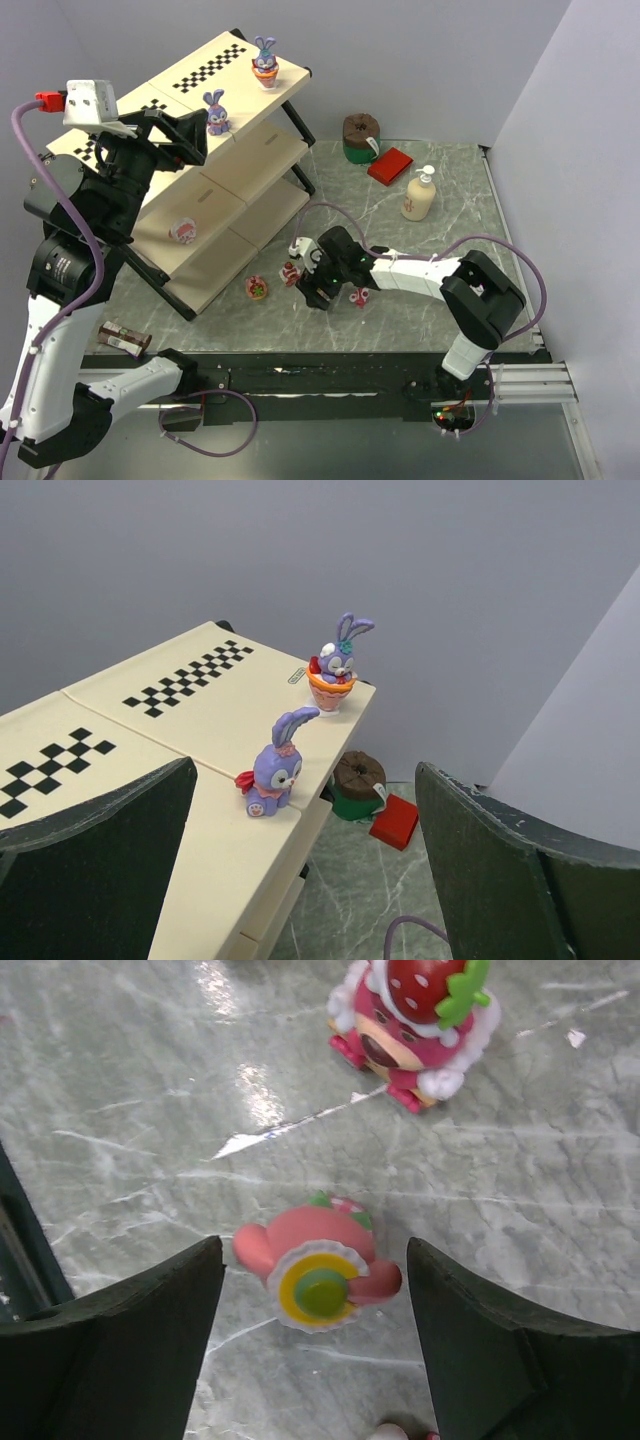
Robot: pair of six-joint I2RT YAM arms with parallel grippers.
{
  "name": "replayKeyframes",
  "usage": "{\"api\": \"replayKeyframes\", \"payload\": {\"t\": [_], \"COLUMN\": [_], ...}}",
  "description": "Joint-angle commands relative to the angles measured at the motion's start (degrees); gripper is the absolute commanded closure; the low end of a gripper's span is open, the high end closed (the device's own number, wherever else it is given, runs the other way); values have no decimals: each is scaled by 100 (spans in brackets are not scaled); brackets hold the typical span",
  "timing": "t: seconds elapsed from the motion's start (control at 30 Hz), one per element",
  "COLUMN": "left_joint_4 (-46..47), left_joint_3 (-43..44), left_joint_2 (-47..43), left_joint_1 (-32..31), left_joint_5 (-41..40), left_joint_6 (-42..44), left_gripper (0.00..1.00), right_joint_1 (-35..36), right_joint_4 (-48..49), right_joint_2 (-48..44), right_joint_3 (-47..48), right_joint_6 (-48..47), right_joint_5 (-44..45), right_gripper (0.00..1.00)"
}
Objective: Place and organize the plastic toys onto the shelf
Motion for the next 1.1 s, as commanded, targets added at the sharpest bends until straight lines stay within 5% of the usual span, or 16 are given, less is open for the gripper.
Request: {"api": "replayKeyframes", "payload": {"t": [0.0,0.57,0.73,0.77,0.8,1.07], "left_joint_4": [42,24,24,24,24,24], "left_joint_3": [182,165,173,173,173,147], "left_joint_2": [19,45,63,63,63,80], "left_joint_1": [-22,-22,-22,-22,-22,-22], "left_joint_5": [43,-10,-1,-1,-10,16], "left_joint_6": [51,96,104,104,104,87], "left_gripper": [3,4,4,4,4,3], "right_joint_1": [-12,-3,23,32,32,278], "right_joint_4": [407,1277,1470,1506,1550,1805], "right_joint_2": [-39,102,23,-3,-47,-171], "right_joint_3": [-61,-456,-535,-570,-614,-948], "right_joint_6": [-123,352,816,905,1001,2223], "right_joint_5": [249,960,1374,1453,1575,2445], "right_gripper": [21,30,17,3,0,0]}}
